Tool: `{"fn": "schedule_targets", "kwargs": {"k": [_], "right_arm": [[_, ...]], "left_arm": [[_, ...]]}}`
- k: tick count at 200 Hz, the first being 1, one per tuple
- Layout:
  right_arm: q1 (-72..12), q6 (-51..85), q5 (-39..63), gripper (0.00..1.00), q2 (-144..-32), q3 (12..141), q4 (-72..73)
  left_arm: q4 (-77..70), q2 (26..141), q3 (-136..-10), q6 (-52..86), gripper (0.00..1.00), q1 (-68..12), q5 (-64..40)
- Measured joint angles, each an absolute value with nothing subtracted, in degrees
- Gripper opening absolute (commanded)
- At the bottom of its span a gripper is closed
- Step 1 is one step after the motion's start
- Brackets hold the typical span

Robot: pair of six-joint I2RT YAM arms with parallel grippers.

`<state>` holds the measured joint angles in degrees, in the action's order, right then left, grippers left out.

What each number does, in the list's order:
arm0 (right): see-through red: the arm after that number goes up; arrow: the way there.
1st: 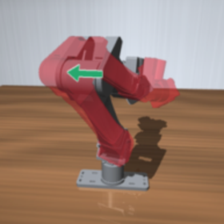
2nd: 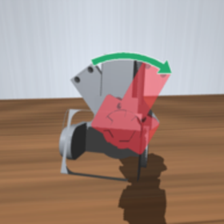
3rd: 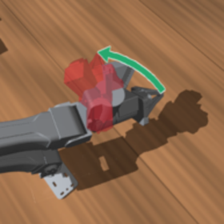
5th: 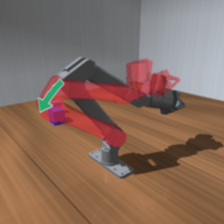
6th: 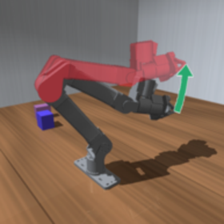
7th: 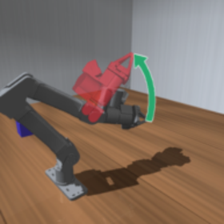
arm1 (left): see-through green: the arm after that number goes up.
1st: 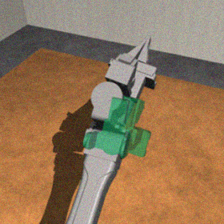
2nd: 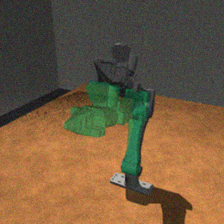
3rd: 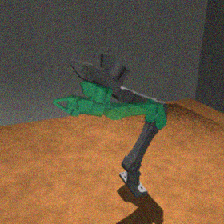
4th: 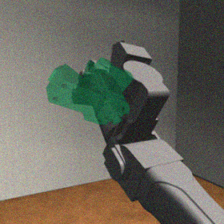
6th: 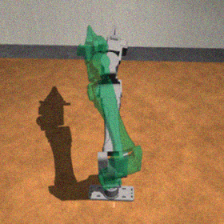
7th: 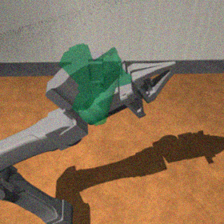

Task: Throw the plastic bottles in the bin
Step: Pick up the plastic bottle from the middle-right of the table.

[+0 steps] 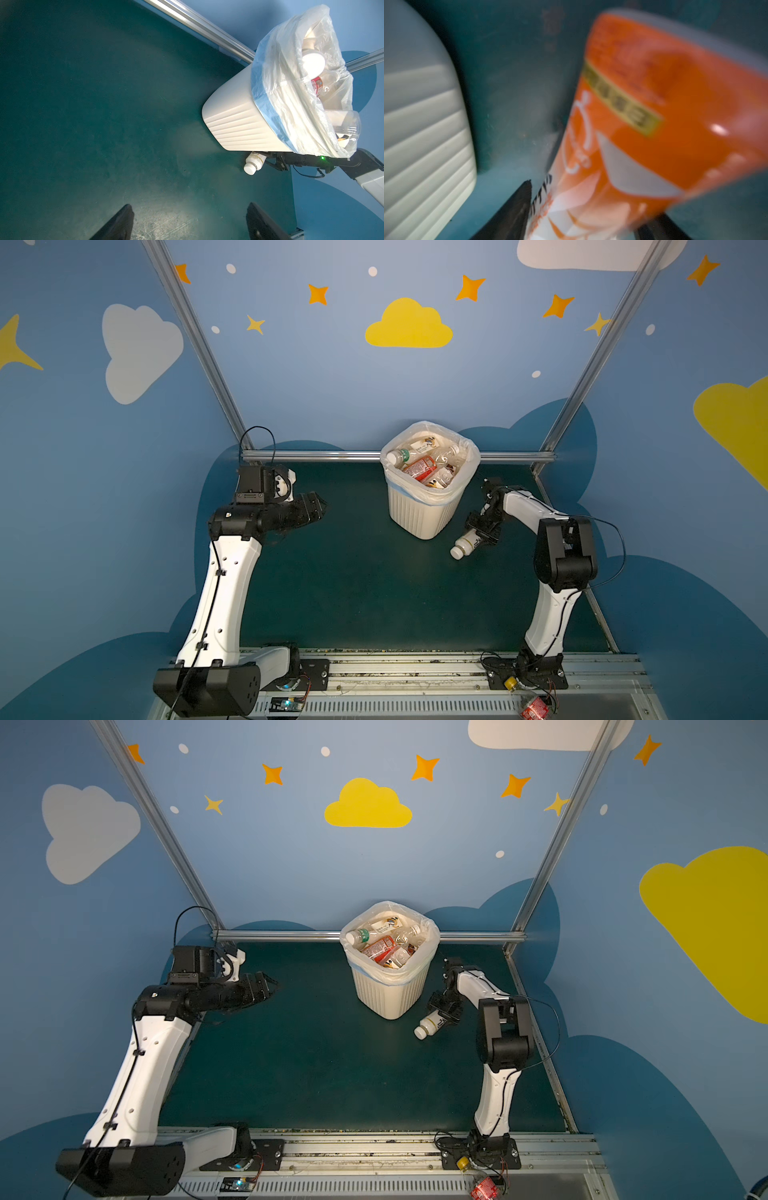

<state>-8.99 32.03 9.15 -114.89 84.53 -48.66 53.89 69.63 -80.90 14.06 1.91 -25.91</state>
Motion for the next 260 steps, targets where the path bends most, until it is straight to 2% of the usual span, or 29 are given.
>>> {"fn": "schedule_targets", "kwargs": {"k": [25,60,94,150,183,209,220,237,260], "right_arm": [[-8.8,31.0,9.2,0.52,-114.7,84.1,-48.9],[-8.3,29.6,9.5,0.51,-110.3,79.4,-49.1],[-7.6,27.8,9.6,0.5,-100.0,76.5,-51.2],[-7.1,24.6,9.6,0.51,-84.4,80.1,-59.8],[-7.9,24.3,12.2,0.53,-84.7,96.2,-66.0],[-13.5,26.0,15.7,0.58,-88.4,114.4,-65.0],[-16.7,27.1,17.8,0.6,-92.6,123.1,-63.4],[-20.0,29.5,21.2,0.68,-101.9,137.3,-60.1],[-21.2,32.9,22.7,0.77,-116.6,153.0,-56.7]], "left_arm": [[53.8,69.6,-79.8,13.9,0.86,2.5,-26.7],[53.8,70.0,-77.9,14.0,0.86,2.6,-28.1],[53.2,70.6,-75.2,14.2,0.86,2.6,-29.7],[52.9,73.3,-71.3,15.0,0.86,2.6,-34.0],[52.6,73.8,-71.2,16.0,0.86,2.6,-35.5],[52.3,73.8,-71.2,16.9,0.86,2.3,-35.7],[52.1,73.8,-71.2,17.3,0.86,2.0,-35.7],[51.6,73.8,-71.2,17.9,0.86,1.2,-35.7],[51.2,73.8,-71.2,18.7,0.86,0.2,-35.6]]}}
